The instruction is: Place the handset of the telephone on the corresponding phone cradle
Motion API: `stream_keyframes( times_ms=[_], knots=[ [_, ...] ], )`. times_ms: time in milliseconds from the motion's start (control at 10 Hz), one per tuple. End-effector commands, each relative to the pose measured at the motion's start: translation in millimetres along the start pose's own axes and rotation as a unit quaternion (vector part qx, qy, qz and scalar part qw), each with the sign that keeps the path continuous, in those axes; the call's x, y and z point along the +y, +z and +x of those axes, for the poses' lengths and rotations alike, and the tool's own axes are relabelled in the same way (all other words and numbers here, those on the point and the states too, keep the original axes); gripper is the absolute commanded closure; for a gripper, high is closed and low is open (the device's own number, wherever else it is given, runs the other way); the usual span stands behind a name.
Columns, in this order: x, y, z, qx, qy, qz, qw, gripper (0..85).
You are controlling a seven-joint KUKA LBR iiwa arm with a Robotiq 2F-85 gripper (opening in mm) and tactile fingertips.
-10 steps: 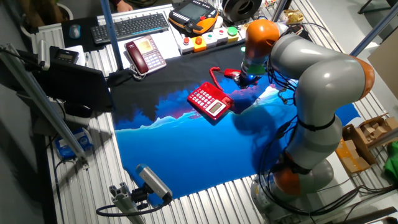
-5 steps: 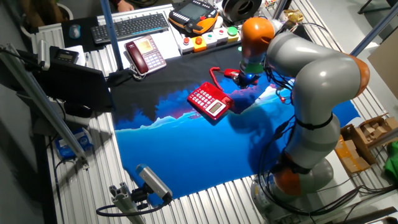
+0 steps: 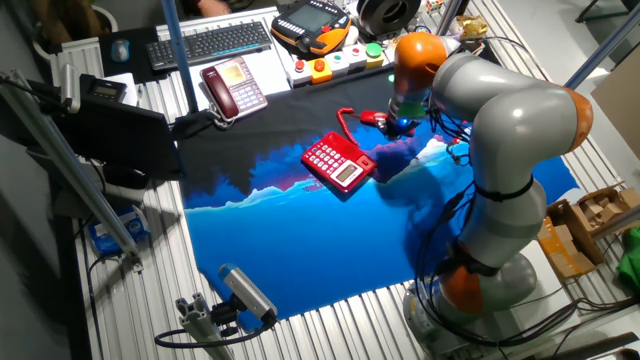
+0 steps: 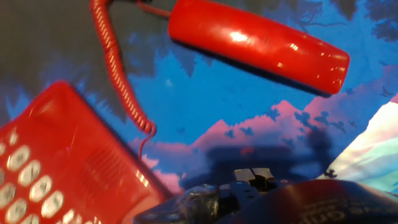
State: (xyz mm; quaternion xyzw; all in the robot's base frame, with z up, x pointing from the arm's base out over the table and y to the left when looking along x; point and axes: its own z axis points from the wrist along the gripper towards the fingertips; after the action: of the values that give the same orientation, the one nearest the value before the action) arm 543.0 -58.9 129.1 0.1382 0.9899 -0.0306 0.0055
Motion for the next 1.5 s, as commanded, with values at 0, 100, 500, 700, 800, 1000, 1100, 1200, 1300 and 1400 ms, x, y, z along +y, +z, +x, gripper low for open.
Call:
stream_keyframes(
  times_ms=[0, 100, 500, 700, 800, 1000, 1100, 1200, 1300, 1400],
  knots=[
    [-3.0, -0.4, -3.2, 0.003, 0.008, -0.004, 1.000, 84.3],
    [-7.6, 0.7, -6.9, 0.005, 0.022, -0.008, 1.000, 84.3],
    [-18.7, 15.4, -23.9, -0.005, 0.049, -0.005, 0.999, 84.3],
    [-29.2, 20.9, -29.3, 0.000, 0.050, -0.009, 0.999, 84.3],
    [-38.9, 25.6, -31.6, 0.002, 0.054, -0.016, 0.998, 84.3],
    [-44.5, 34.4, -33.6, -0.003, 0.100, -0.002, 0.995, 84.3],
    [-46.2, 35.6, -33.6, -0.004, 0.112, -0.004, 0.994, 84.3],
    [-48.1, 35.6, -34.4, 0.002, 0.119, -0.014, 0.993, 84.3],
    [-47.1, 35.5, -34.8, 0.006, 0.127, -0.021, 0.992, 84.3],
    [-46.0, 33.4, -35.6, 0.010, 0.135, -0.039, 0.990, 84.3]
  ],
)
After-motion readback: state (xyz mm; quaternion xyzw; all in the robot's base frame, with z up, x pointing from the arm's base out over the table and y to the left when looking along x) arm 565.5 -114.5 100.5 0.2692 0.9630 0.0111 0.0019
